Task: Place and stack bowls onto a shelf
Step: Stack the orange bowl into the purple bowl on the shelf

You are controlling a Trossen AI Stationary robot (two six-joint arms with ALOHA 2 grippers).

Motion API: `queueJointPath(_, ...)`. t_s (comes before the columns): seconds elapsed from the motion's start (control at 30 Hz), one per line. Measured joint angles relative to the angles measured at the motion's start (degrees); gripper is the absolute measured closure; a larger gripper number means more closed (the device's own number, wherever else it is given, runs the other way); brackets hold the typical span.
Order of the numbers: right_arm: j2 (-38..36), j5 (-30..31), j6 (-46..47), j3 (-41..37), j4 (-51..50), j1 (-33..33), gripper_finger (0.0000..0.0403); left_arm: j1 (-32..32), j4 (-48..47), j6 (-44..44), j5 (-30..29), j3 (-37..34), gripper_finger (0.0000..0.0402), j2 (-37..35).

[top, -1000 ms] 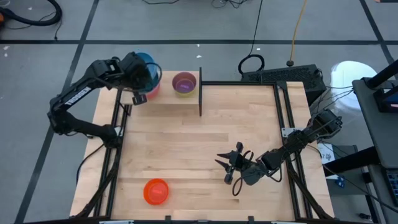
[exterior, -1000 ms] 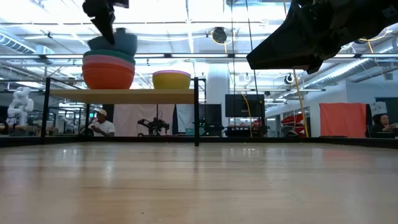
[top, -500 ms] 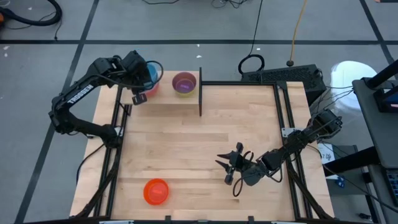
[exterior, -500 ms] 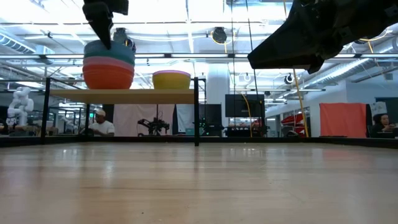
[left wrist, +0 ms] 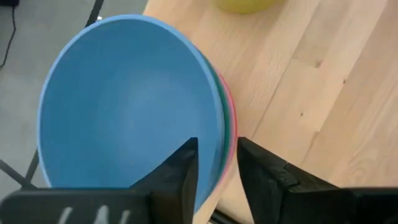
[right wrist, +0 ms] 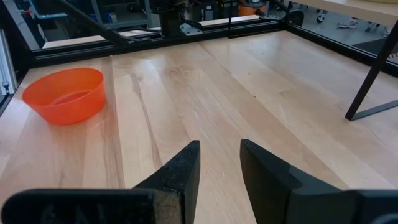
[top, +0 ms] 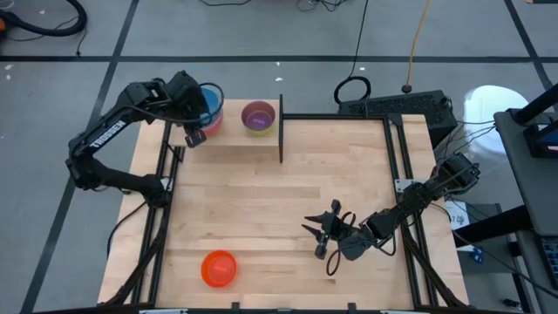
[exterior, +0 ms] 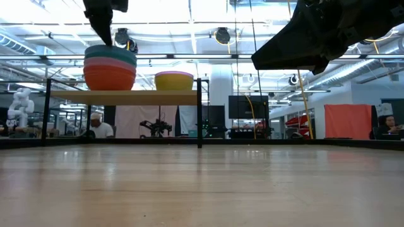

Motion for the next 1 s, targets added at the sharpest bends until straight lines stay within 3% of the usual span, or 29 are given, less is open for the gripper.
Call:
queueJointPath(0.2, 0.0, 0.0, -0.1, 0.0, 0.0, 0.0, 0.0293, -0.5, 0.5, -4.2, 0.0, 2.2, 0.0254, -4.5)
queueJointPath(0.4, 0.0, 0.0, -0.1, 0.0, 0.0, 0.0, 0.0293, -5.8, 0.4, -8.7, 0.0, 2.2, 0.0258, -11.2)
queueJointPath(0.7, 0.0, 0.0, -0.5, 0.0, 3.3, -0.4, 0.0293, -23.3, 1.2, -19.5, 0.1, -2.3, 0.0283, -20.0)
queueJointPath(1.0, 0.0, -5.0, -2.2, 0.4, 10.9, -2.9, 0.0293, -40.8, 11.5, -24.8, 0.0, -15.7, 0.0286, -22.4)
